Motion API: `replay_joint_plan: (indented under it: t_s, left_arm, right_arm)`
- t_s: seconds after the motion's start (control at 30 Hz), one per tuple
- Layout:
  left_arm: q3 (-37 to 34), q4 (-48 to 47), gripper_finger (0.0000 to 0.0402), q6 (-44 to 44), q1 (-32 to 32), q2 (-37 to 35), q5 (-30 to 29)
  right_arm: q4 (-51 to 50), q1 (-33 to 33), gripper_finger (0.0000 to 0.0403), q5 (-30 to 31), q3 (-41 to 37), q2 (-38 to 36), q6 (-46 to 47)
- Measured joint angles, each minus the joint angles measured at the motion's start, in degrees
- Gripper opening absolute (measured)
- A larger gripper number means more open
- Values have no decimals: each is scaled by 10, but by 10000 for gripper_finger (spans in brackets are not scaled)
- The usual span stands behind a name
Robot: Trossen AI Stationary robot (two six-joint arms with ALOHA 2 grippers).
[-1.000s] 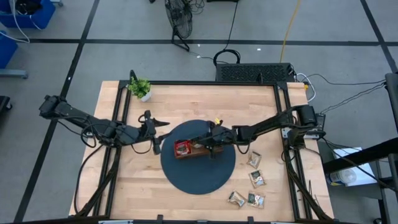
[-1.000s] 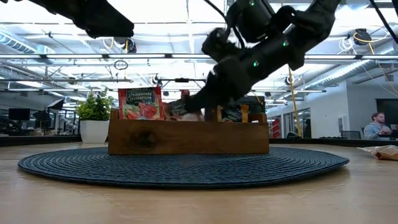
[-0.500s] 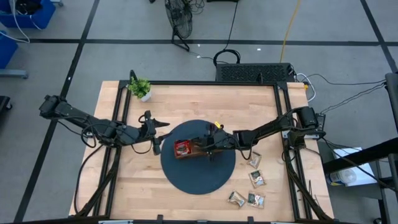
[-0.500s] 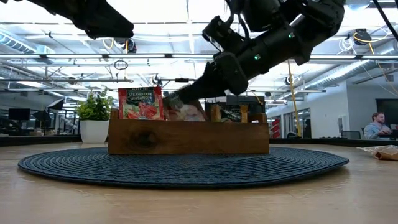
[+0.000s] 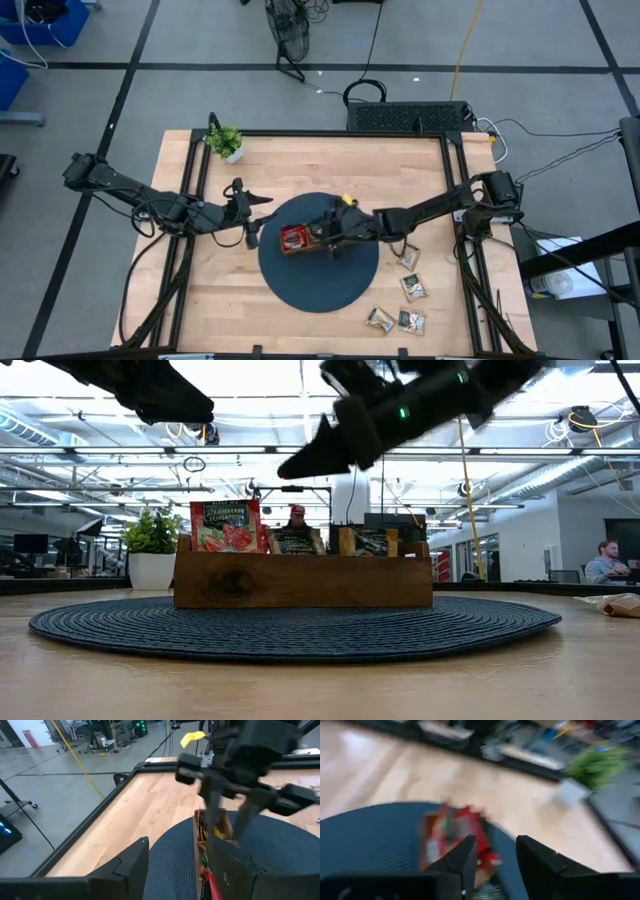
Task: Pick & Place Tea
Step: Put the brown tea bag into the middle section of the wooden organizer
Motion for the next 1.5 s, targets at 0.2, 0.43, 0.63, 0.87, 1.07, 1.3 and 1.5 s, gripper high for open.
replay_joint_plan:
  t_s: [0.2,0.43,0.63,0.87,1.07,1.3,1.5]
  left_arm:
    - [0,7,188,0,2,0,0]
    - [0,12,200,11,2,0,0]
    - [0,11,209,11,2,0,0]
    - [0,12,198,10,2,0,0]
    - [0,12,191,10,2,0,0]
    - [0,16,205,9,1,0,0]
    - [1,14,211,9,2,0,0]
  right_arm:
    - [-406,3,11,-57,215,42,-9]
    - [-524,-18,1,-86,277,104,9]
    - [-513,-25,0,-116,277,145,24]
    - [-527,-27,0,-132,277,145,43]
    - [-535,-39,0,-162,277,163,48]
    - [-524,-33,0,-144,278,190,46]
    - [-501,-14,0,-42,275,179,60]
